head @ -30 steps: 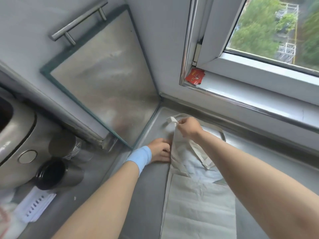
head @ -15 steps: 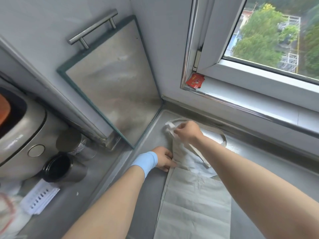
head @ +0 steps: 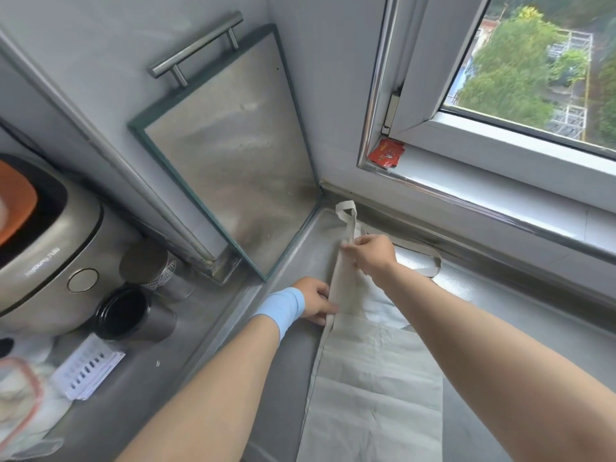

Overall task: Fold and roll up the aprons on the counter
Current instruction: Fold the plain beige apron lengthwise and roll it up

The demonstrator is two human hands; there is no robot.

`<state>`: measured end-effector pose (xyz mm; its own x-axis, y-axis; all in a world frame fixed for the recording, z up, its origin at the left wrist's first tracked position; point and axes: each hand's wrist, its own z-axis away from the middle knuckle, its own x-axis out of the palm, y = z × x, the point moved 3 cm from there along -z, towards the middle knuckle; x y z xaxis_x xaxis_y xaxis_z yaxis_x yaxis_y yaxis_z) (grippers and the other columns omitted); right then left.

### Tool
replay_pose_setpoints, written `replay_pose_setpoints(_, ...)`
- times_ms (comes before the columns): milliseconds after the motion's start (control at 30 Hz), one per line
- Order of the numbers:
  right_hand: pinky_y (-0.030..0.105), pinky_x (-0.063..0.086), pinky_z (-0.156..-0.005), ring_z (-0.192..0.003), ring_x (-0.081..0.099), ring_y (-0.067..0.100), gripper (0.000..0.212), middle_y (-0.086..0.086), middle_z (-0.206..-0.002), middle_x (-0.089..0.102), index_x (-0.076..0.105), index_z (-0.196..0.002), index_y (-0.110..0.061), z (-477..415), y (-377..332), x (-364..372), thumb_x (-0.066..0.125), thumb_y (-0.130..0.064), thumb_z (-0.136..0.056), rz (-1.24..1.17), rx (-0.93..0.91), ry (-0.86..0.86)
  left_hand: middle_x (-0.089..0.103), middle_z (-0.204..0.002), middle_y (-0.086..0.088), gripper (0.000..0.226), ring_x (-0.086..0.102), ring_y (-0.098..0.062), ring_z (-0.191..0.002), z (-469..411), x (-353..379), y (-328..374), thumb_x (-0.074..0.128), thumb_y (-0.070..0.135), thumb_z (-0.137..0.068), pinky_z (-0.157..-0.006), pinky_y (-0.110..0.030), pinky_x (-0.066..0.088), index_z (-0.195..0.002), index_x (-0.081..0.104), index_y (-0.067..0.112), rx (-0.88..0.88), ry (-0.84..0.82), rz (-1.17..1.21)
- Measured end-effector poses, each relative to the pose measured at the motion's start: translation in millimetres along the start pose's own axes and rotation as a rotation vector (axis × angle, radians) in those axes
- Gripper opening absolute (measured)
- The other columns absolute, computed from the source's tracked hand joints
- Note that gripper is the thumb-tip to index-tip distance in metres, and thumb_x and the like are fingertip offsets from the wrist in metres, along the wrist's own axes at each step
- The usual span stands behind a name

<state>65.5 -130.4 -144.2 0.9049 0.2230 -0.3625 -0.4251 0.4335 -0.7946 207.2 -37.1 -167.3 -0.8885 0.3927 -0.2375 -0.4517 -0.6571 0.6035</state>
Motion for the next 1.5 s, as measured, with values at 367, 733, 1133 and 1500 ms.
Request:
replay_pose_setpoints(367,0.028,0.045,-0.071,-0.091,0.062,0.018,0.033,-0.008,-0.097,0.068,0.067,-0.084,-0.028,18.9,32.9,-80.5,0.047,-0.002,-0.077,0.462,-0.156,0.138,0.053,-0.12,-0.004,0.025,0.056,-0.027,-0.102,-0.6,-10.7,52.4,0.052,0.008,-0.085,-0.081,-0.033,0.047,-0.108,0.05,0.018,0.175,0.638,-0.48)
replay_pose_setpoints(733,0.03,0.038,-0.072,-0.11,0.051,0.02,0.04,-0.003,-0.118,0.05,0.06,-0.125,-0.035,17.5,73.3,-92.3,0.061,-0.036,-0.084,1.003,-0.417,0.026,0.039,-0.128,0.001,0.082,0.058,-0.024,-0.106,-42.4,71.3,92.2,0.076,0.053,-0.063,-0.08,-0.037,0.048,-0.131,0.039,0.028,0.435,0.278,-1.089)
replay_pose_setpoints(1133,0.031,0.036,-0.065,-0.09,0.058,0.022,0.041,-0.005,-0.105,0.048,0.047,-0.105,-0.03,2.8,67.4,-103.1,0.067,-0.044,-0.071,0.959,-0.279,-0.093,0.052,-0.117,-0.002,0.026,0.06,-0.026,-0.102,-58.7,62.9,121.0,0.055,0.024,-0.088,-0.075,-0.033,0.045,-0.114,0.056,0.025,0.457,0.309,-1.243)
replay_pose_setpoints(1500,0.03,0.038,-0.057,-0.076,0.062,0.029,0.037,0.001,-0.071,0.065,0.061,-0.068,-0.018,-3.8,57.4,-111.7,0.043,-0.041,-0.09,0.518,-0.028,0.181,0.054,-0.109,0.001,0.058,0.054,-0.022,-0.088,-52.4,48.2,129.1,0.076,0.05,-0.06,-0.069,-0.033,0.044,-0.111,0.058,0.028,0.985,0.623,-1.184)
